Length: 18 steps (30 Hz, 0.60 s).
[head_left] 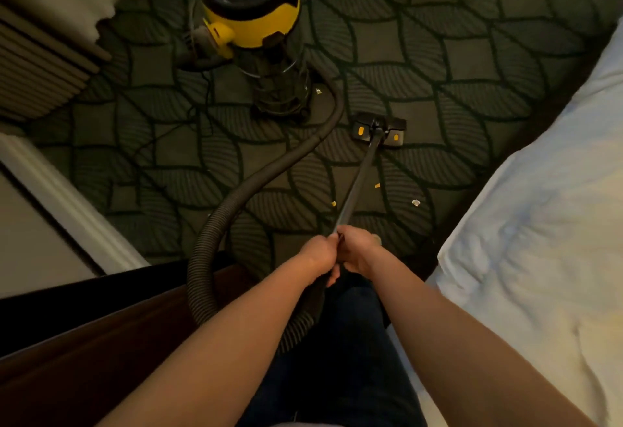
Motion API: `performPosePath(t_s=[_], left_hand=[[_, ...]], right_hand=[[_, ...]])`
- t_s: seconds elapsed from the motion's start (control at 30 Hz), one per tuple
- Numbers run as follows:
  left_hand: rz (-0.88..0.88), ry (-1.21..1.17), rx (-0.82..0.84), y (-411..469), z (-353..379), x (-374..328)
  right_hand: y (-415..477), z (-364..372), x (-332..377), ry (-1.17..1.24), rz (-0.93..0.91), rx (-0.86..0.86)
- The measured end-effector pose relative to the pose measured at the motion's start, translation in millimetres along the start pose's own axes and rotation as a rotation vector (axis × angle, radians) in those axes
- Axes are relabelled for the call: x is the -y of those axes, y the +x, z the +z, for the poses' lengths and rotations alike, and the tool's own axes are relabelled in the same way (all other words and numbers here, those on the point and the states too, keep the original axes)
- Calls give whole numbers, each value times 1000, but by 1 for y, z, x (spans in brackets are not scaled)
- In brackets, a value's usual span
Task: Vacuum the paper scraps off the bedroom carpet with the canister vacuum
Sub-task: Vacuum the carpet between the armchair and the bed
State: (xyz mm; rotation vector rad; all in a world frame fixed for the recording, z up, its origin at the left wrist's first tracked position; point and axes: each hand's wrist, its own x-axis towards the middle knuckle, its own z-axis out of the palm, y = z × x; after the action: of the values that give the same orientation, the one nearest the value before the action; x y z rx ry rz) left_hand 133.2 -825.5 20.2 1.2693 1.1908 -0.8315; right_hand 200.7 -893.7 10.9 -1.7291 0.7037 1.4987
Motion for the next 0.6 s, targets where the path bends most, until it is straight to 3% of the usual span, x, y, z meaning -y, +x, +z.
performPosePath(t_s=[0.27, 0.47, 0.6], left_hand=[[73, 206, -95, -4, -14, 39], [34, 176, 33, -12, -31, 17], [-5, 290, 127, -26, -57, -22]], right_hand=[[15, 23, -13, -48, 18, 70], [14, 31, -10, 85, -16, 100], [3, 27, 13, 111, -38, 123]])
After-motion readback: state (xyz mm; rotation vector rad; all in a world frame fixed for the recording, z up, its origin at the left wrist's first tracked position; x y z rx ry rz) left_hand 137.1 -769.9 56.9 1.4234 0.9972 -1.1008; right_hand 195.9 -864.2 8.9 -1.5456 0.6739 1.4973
